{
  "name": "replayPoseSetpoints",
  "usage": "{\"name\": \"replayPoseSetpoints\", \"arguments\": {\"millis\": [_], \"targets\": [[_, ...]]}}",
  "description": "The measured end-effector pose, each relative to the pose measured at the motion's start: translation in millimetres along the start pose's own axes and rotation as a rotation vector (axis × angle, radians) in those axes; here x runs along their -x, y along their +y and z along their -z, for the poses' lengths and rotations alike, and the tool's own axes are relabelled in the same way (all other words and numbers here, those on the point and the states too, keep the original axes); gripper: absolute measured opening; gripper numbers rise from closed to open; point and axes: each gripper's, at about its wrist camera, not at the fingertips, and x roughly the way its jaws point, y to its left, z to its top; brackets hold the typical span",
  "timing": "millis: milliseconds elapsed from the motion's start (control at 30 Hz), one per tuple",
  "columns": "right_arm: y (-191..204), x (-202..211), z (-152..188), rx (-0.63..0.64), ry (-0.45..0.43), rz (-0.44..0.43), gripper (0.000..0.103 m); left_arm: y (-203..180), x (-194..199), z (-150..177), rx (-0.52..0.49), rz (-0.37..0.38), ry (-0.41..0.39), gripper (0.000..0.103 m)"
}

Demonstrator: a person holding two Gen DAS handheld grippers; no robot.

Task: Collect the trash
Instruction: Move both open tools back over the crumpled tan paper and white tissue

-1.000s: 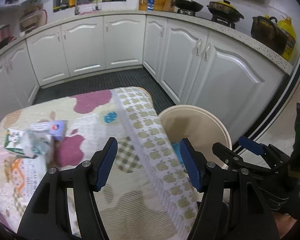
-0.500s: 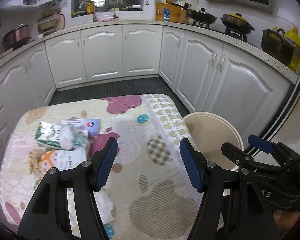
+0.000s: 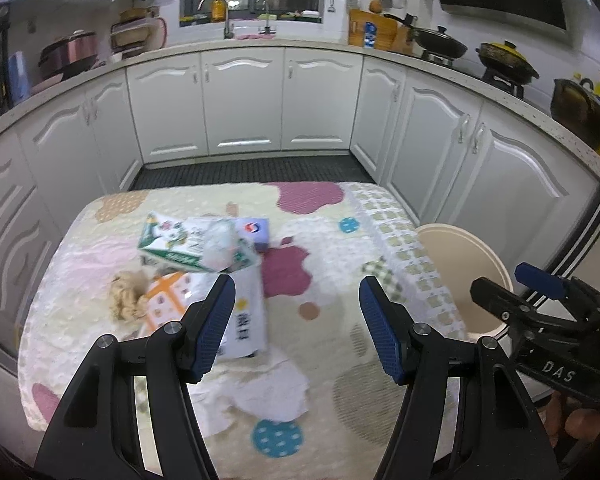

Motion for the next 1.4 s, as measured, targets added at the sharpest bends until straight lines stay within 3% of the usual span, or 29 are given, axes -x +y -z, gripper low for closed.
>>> {"name": "replayPoseSetpoints", "arguments": {"millis": [167, 467, 667, 900, 1267, 1367, 1400], "targets": [[16.1, -3.6, 3.7, 0.021, 0.014, -0.030, 0.077, 43.7, 1.4, 6.3, 0.041, -0.009, 0.048, 0.064], [52.6, -22.1, 13.0, 0.069, 0.073, -0.116, 0.078, 131.7, -0.1, 22.0, 0.145, -0.102, 0.101, 0.064], [80.1, -42.0, 20.5, 0.103, 0.132, -0.181, 0.078, 168.7, -13.5, 28.0, 0.214, -0.091, 0.130, 0.064], [111.4, -65.6, 31.5, 0.152, 0.199, -0.250, 0.078, 192.1, -47.5, 31.0, 0.292, -0.021, 0.177, 0.064], [161.3, -110.6, 45.1, 0.202, 0.267, -0.329, 0.078, 204.9, -91.4, 20.5, 0.341, -0.036, 0.185, 0.064], [166.8, -118.0, 48.6, 0.184, 0.249, -0.328, 0.078, 200.7, -98.1, 20.3, 0.325, -0.014, 0.194, 0.064], [167.5, -117.4, 49.0, 0.188, 0.237, -0.320, 0.071, 199.5, -99.7, 20.4, 0.317, -0.014, 0.197, 0.063]]}}
